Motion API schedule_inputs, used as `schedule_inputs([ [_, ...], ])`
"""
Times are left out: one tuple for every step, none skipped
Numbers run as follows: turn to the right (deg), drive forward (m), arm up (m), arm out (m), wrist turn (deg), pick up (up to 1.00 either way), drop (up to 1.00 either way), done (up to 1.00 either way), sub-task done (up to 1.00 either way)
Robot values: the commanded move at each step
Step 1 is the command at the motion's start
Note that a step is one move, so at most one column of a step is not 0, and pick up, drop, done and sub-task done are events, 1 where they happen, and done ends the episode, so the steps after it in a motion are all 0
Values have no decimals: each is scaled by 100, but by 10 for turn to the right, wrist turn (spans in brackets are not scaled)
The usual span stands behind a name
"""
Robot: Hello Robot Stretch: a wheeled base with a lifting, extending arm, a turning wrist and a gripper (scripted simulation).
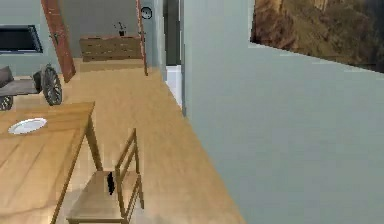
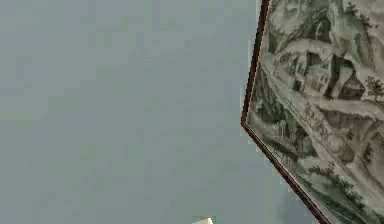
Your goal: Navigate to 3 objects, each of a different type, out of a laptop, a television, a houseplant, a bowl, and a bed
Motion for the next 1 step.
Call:
schedule_inputs([
  [0, 85, 0, 0, 0, 0, 0, 0, 0],
])
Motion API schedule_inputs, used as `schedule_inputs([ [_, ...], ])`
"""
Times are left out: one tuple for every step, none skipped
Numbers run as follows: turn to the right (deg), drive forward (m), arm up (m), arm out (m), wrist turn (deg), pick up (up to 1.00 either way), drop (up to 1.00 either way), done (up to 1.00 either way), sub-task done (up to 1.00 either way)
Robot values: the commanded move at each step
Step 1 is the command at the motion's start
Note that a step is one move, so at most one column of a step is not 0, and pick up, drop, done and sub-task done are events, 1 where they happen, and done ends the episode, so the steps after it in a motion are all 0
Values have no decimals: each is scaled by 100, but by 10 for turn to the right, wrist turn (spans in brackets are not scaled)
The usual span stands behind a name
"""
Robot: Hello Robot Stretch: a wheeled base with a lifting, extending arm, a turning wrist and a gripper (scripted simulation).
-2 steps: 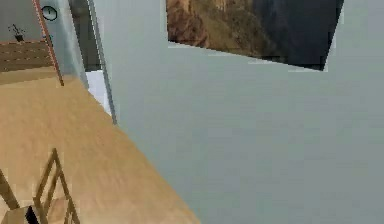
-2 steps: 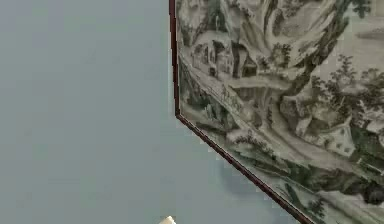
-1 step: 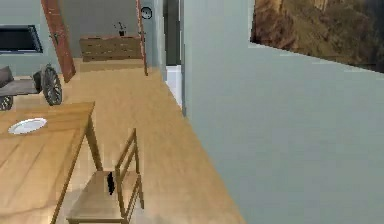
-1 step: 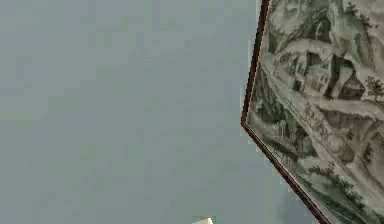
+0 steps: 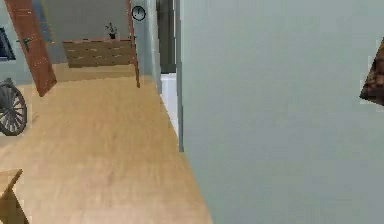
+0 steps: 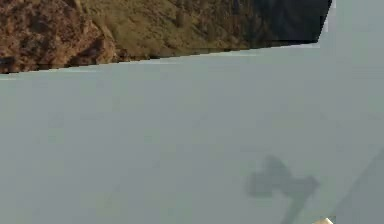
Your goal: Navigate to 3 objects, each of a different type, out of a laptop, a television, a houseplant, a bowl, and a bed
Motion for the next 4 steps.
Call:
schedule_inputs([
  [-450, 0, 0, 0, 0, 0, 0, 0, 0],
  [-450, 0, 0, 0, 0, 0, 0, 0, 0],
  [-180, 0, 0, 0, 0, 0, 0, 0, 0],
  [0, 0, 0, 0, 0, 0, 0, 0, 100],
])
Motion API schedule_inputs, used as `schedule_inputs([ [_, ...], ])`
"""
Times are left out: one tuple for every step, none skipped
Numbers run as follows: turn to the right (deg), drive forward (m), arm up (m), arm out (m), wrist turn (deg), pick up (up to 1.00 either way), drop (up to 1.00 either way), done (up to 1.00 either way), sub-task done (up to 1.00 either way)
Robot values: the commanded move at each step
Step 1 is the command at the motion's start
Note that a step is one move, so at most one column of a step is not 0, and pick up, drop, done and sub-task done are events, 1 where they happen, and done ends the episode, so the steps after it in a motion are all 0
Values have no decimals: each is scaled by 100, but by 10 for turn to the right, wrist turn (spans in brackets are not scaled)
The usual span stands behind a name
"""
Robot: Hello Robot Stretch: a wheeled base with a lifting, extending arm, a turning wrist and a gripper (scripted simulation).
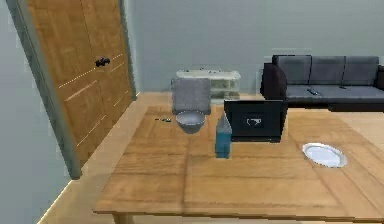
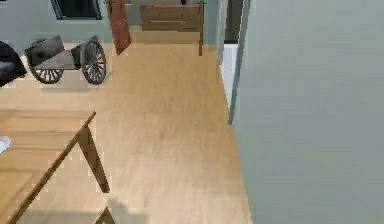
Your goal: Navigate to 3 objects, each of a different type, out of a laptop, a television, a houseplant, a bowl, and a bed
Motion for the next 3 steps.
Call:
schedule_inputs([
  [-450, 0, 0, 0, 0, 0, 0, 0, 0],
  [-120, 0, 0, 0, 0, 0, 0, 0, 0],
  [0, 85, 0, 0, 0, 0, 0, 0, 0],
])
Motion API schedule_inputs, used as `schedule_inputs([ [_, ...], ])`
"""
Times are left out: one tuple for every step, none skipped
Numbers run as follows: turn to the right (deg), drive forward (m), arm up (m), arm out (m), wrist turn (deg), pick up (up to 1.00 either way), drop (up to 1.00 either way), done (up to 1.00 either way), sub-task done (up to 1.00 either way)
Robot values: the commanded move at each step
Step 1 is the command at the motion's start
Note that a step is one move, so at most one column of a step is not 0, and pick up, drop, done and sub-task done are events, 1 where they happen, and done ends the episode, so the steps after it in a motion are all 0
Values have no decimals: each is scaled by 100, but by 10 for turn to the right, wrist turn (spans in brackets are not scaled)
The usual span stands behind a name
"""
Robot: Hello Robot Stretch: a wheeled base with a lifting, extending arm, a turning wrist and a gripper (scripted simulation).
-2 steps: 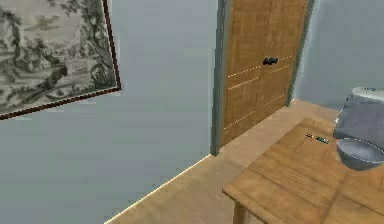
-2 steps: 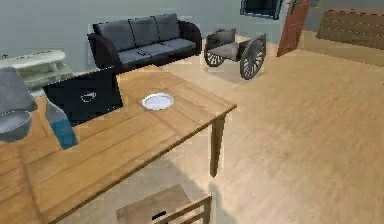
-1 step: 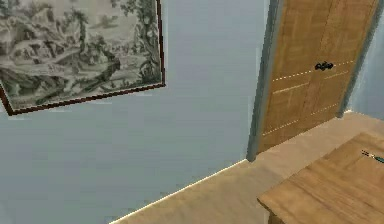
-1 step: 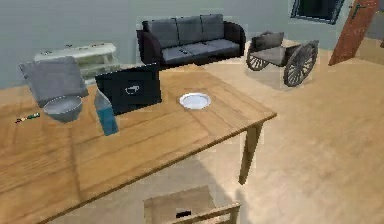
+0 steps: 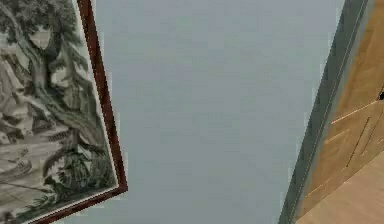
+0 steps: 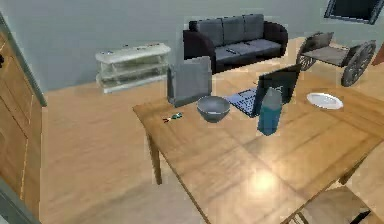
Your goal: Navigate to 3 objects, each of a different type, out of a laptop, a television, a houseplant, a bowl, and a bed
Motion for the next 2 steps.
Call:
schedule_inputs([
  [450, 0, 0, 0, 0, 0, 0, 0, 0],
  [60, 0, 0, 0, 0, 0, 0, 0, 0],
])
